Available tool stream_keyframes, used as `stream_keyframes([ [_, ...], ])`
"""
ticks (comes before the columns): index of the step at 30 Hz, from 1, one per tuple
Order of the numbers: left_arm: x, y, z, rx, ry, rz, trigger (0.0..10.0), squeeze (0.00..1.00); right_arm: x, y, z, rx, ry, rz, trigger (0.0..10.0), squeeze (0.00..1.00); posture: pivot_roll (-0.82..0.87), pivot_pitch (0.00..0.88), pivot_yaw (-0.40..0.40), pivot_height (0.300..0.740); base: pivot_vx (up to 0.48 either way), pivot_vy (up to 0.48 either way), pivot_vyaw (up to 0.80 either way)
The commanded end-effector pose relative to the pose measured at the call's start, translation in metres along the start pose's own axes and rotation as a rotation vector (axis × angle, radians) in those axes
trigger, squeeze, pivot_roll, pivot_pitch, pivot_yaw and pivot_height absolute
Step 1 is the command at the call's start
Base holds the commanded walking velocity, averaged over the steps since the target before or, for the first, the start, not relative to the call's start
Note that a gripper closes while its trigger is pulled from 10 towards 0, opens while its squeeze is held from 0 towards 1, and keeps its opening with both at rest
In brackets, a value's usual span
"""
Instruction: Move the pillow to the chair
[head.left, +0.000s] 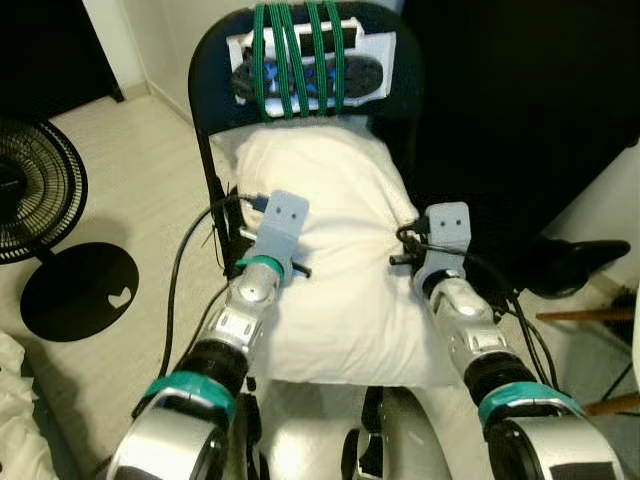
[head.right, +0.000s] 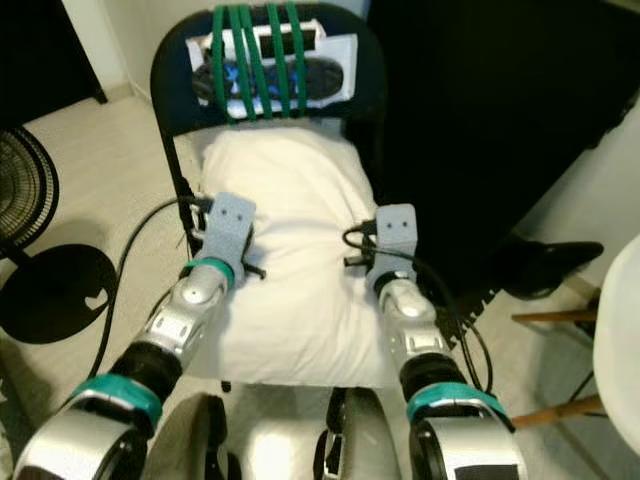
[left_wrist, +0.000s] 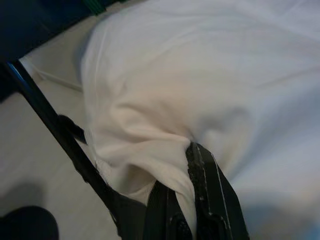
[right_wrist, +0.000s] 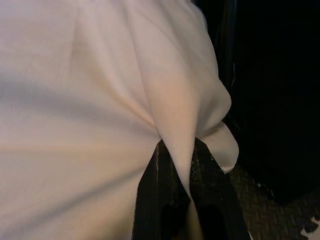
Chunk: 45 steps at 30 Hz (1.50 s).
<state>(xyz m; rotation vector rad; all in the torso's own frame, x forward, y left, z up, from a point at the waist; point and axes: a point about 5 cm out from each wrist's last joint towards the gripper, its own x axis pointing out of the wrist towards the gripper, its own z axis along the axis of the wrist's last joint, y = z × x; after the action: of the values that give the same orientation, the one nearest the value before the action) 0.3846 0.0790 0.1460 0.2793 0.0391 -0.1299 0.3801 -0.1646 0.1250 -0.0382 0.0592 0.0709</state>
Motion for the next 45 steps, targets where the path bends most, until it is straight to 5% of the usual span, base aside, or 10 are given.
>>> stream_keyframes([
  [1, 0.001, 0.025, -0.011, 0.003, 0.042, 0.103, 10.0, 0.0, -0.003, -0.025, -0.001, 0.011, 0.002, -0.134, 10.0, 0.0, -0.01, 0.142, 0.073, 0.611, 0.0, 0.0, 0.0],
  [7, 0.001, 0.03, -0.013, -0.066, 0.041, 0.102, 10.0, 0.0, -0.002, -0.02, 0.001, -0.006, -0.019, -0.144, 10.0, 0.0, -0.01, 0.136, 0.074, 0.611, 0.0, 0.0, 0.0],
  [8, 0.0, 0.029, -0.016, -0.091, 0.039, 0.092, 10.0, 0.07, -0.003, -0.016, 0.0, 0.001, -0.03, -0.136, 10.0, 0.19, -0.01, 0.132, 0.075, 0.611, 0.0, 0.0, 0.0],
  [9, -0.002, 0.028, -0.02, -0.12, 0.031, 0.08, 10.0, 1.0, -0.004, -0.013, -0.002, 0.009, -0.042, -0.128, 10.0, 1.0, -0.01, 0.13, 0.075, 0.611, 0.0, 0.0, 0.0],
  [19, -0.012, 0.031, -0.034, -0.164, -0.019, 0.055, 10.0, 1.0, -0.02, 0.004, -0.017, -0.033, -0.128, -0.053, 10.0, 1.0, 0.01, 0.112, 0.09, 0.611, 0.0, 0.0, 0.0],
  [34, -0.05, 0.084, -0.036, -0.314, -0.293, 0.191, 10.0, 1.0, -0.065, 0.002, -0.021, 0.004, -0.283, -0.158, 10.0, 1.0, 0.04, 0.071, 0.144, 0.611, 0.0, 0.0, 0.0],
  [35, -0.051, 0.085, -0.036, -0.32, -0.298, 0.191, 10.0, 0.82, -0.067, 0.002, -0.021, -0.013, -0.277, -0.155, 10.0, 0.0, 0.03, 0.069, 0.133, 0.611, 0.0, 0.0, 0.0],
  [36, -0.051, 0.085, -0.036, -0.32, -0.298, 0.191, 10.0, 0.82, -0.067, 0.002, -0.021, -0.013, -0.277, -0.155, 10.0, 0.0, 0.03, 0.069, 0.133, 0.611, 0.0, 0.0, 0.0],
  [37, -0.052, 0.082, -0.036, -0.316, -0.297, 0.177, 10.0, 0.0, -0.068, 0.004, -0.021, -0.003, -0.258, -0.142, 10.0, 0.0, 0.03, 0.069, 0.125, 0.611, 0.0, 0.0, 0.0],
  [45, -0.061, 0.058, -0.032, -0.333, -0.295, 0.138, 10.0, 0.0, -0.064, 0.019, -0.007, -0.005, -0.246, -0.053, 10.0, 0.0, 0.01, 0.066, 0.082, 0.611, 0.0, 0.0, 0.0],
])
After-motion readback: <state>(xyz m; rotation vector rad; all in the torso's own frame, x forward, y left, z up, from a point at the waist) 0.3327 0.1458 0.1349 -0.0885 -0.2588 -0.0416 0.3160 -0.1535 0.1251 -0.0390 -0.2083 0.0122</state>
